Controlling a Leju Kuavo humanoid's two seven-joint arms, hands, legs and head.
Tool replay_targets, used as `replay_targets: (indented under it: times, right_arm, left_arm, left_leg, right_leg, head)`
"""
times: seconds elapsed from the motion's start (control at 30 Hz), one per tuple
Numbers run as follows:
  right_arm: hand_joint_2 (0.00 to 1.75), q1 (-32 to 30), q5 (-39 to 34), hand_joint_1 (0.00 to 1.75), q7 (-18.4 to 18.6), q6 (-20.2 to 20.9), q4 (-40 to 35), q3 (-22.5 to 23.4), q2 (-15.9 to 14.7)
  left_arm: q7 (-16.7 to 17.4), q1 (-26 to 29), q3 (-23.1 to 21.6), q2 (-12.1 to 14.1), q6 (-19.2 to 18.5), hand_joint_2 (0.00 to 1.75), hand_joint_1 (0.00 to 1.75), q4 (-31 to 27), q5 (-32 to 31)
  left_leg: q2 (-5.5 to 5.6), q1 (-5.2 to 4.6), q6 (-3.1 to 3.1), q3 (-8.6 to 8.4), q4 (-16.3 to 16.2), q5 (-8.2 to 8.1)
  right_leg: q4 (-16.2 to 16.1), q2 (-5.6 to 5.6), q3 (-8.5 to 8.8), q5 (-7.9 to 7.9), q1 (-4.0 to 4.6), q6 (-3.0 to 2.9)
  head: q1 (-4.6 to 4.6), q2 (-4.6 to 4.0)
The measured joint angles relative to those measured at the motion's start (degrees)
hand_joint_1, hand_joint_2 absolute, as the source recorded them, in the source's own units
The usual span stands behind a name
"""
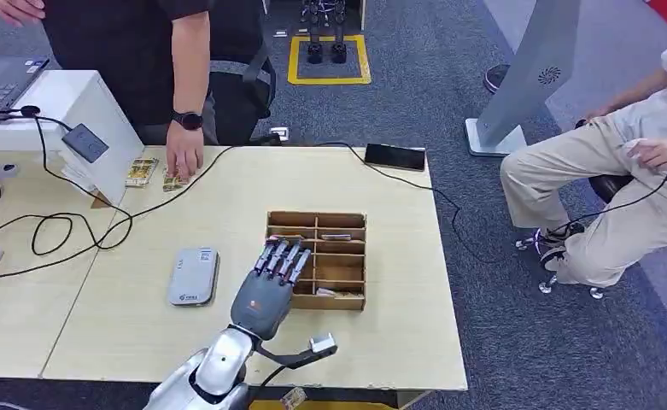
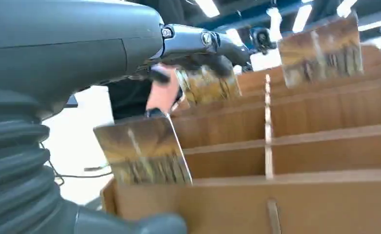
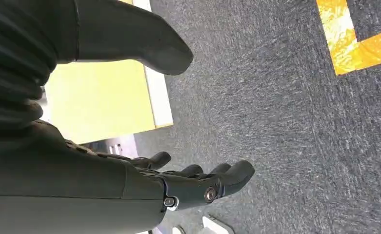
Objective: Pass the card to the sensor for recognition and then transmit it.
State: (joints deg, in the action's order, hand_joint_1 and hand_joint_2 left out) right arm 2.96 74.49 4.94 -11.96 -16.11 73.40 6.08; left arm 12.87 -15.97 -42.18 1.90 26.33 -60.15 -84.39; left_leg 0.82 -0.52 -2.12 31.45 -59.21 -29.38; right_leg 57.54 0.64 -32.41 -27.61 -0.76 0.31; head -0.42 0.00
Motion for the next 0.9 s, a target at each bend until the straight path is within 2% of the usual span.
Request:
replay_targets:
  times: [0.13,0.27,0.53,0.77,0.8,0.83,0.87,0.9]
  right_arm:
    - [1.75,0.0,0.2,0.00,-0.5,0.1,0.0,0.0,0.0]
    - [1.75,0.1,0.3,0.00,-0.6,0.1,0.0,0.0,0.0]
    - [1.75,0.1,0.4,0.00,-0.6,0.1,0.0,0.0,0.0]
    - [1.75,0.1,0.5,0.00,-1.3,0.1,0.0,0.0,0.0]
    - [1.75,0.1,0.5,0.00,-1.3,0.1,0.0,0.0,0.0]
    - [1.75,0.1,0.5,0.00,-1.4,0.1,0.0,0.0,0.0]
    - [1.75,0.1,0.5,0.00,-1.4,0.1,0.0,0.0,0.0]
    - [1.75,0.1,0.5,0.00,-1.4,0.1,0.0,0.0,0.0]
  left_arm:
    - [-0.9,-1.1,0.0,-0.5,-3.7,1.75,1.75,3.5,0.0]
    - [-1.5,-2.7,0.0,-1.2,-4.6,1.75,1.75,6.6,0.1]
    - [-1.9,-4.0,0.0,-1.9,-4.5,1.75,1.75,9.2,0.4]
    - [-1.9,-3.9,0.0,-2.1,-1.7,1.75,1.75,10.5,1.0]
    - [-1.9,-4.0,0.0,-2.1,-1.6,1.75,1.69,10.6,1.0]
    - [-1.9,-4.0,0.0,-2.1,-1.4,1.75,1.52,10.7,1.0]
    - [-1.9,-4.0,0.0,-2.0,-1.2,1.75,1.17,10.8,1.0]
    - [-1.8,-3.9,0.0,-2.0,-0.9,1.75,0.14,10.9,0.9]
  left_leg:
    - [-0.02,0.00,0.00,-0.01,0.0,0.00]
    - [0.03,0.00,0.00,-0.08,0.0,0.00]
    - [0.02,0.00,0.00,-0.26,0.0,0.00]
    - [0.01,0.01,0.00,-0.38,0.0,0.00]
    - [0.00,0.01,0.00,-0.38,0.0,0.00]
    - [0.00,0.00,0.00,-0.39,0.0,0.00]
    - [0.01,0.00,0.00,-0.39,0.0,0.00]
    - [0.03,0.01,0.00,-0.38,0.0,0.00]
  right_leg:
    - [0.0,0.00,0.01,0.00,0.00,0.00]
    - [0.0,-0.05,0.13,0.00,0.00,0.00]
    - [0.0,-0.05,0.32,0.01,0.00,0.00]
    - [0.0,-0.04,0.42,0.01,0.01,0.00]
    - [0.0,-0.04,0.43,0.01,0.01,0.00]
    - [0.0,-0.04,0.43,0.01,0.01,0.00]
    - [0.0,-0.05,0.43,0.01,0.01,0.00]
    - [0.0,-0.05,0.42,0.01,0.01,0.00]
  head:
    - [0.00,0.00]
    - [0.00,0.00]
    - [0.02,0.00]
    - [0.00,0.00]
    - [0.00,0.00]
    - [0.00,0.00]
    - [0.00,0.00]
    - [0.02,0.00]
